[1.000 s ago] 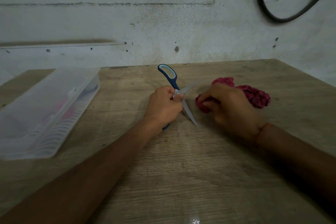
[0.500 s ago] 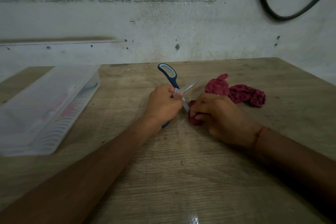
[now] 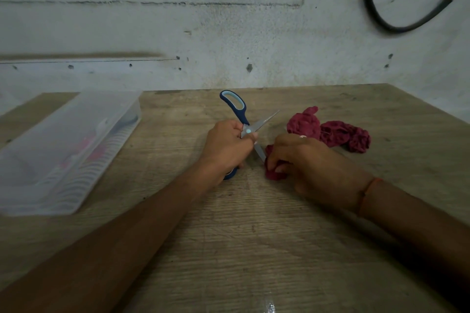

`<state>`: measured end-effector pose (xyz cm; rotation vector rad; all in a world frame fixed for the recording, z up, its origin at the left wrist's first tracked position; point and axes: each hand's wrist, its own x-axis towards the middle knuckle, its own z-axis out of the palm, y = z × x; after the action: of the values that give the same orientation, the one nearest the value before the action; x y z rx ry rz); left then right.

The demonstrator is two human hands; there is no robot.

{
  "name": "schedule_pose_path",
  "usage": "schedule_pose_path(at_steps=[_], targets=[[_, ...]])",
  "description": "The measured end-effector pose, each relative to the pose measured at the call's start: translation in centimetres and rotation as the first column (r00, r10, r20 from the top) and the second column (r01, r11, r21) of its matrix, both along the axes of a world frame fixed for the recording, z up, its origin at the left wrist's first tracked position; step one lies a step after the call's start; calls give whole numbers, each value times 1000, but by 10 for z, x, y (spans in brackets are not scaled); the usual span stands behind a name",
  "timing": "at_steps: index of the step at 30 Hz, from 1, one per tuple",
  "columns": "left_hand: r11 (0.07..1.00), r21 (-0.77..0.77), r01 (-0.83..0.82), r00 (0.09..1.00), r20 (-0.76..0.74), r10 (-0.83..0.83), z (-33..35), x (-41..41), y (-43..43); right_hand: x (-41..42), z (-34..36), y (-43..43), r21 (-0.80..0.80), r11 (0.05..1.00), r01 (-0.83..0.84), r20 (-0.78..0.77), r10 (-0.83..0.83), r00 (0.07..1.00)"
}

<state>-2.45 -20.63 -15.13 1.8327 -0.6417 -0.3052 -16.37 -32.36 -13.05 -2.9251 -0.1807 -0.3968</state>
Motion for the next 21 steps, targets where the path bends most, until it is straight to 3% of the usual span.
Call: schedule_pose_path(at_steps=[8,17,21], targets=[[999,-13,36,999,-28,-36,1,2,1,-2,13,-7,38,997,-67,-124,71,990],[999,-14,39,999,-12,-39,-2,4,0,41,-4,-4,221,964,146,146,-181,973],[1000,-12,12,1000,-15,-12,-2,4,0,36,-5,-6,205,971,123,123,-151,981]])
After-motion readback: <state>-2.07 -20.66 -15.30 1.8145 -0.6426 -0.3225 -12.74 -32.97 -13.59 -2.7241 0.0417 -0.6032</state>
